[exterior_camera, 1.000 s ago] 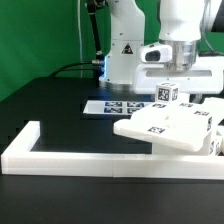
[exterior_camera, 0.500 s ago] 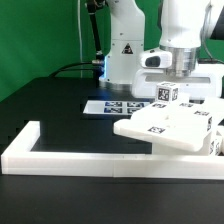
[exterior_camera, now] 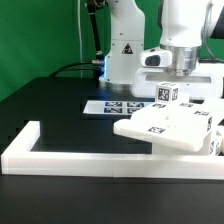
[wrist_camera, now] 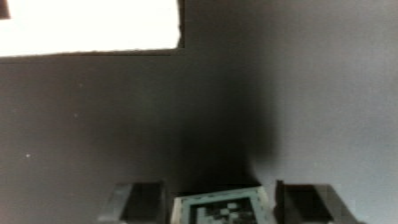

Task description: Assemble chair

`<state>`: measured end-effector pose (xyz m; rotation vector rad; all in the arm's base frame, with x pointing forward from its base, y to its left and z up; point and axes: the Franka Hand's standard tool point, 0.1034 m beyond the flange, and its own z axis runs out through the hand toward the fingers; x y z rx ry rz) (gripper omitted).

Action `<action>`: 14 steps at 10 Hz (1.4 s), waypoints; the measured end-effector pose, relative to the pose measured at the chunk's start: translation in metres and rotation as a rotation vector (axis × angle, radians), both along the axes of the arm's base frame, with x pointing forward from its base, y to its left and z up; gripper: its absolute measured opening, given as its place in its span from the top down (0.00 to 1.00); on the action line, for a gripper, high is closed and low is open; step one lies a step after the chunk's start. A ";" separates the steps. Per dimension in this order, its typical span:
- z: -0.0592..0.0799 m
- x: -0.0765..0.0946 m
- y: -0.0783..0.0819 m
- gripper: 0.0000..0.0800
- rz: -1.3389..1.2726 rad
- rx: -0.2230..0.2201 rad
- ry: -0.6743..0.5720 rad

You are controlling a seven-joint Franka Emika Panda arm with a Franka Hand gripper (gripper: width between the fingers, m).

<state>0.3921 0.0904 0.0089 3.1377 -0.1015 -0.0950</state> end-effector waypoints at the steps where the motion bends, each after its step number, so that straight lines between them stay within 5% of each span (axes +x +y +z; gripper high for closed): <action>1: 0.001 0.001 -0.002 0.64 -0.006 0.000 -0.001; 5: 0.020 0.012 -0.011 0.64 0.024 0.007 -0.010; 10: 0.100 0.034 -0.021 0.64 0.145 0.050 -0.019; 12: 0.128 0.065 -0.033 0.64 0.145 0.067 -0.024; 13: 0.133 0.077 -0.032 0.64 0.150 0.060 -0.040; 14: 0.128 0.070 -0.032 0.64 0.152 0.060 -0.031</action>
Offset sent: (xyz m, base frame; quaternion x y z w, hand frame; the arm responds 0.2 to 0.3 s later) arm 0.0120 -0.0218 0.0257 -0.0154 -0.0018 -0.0223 0.9996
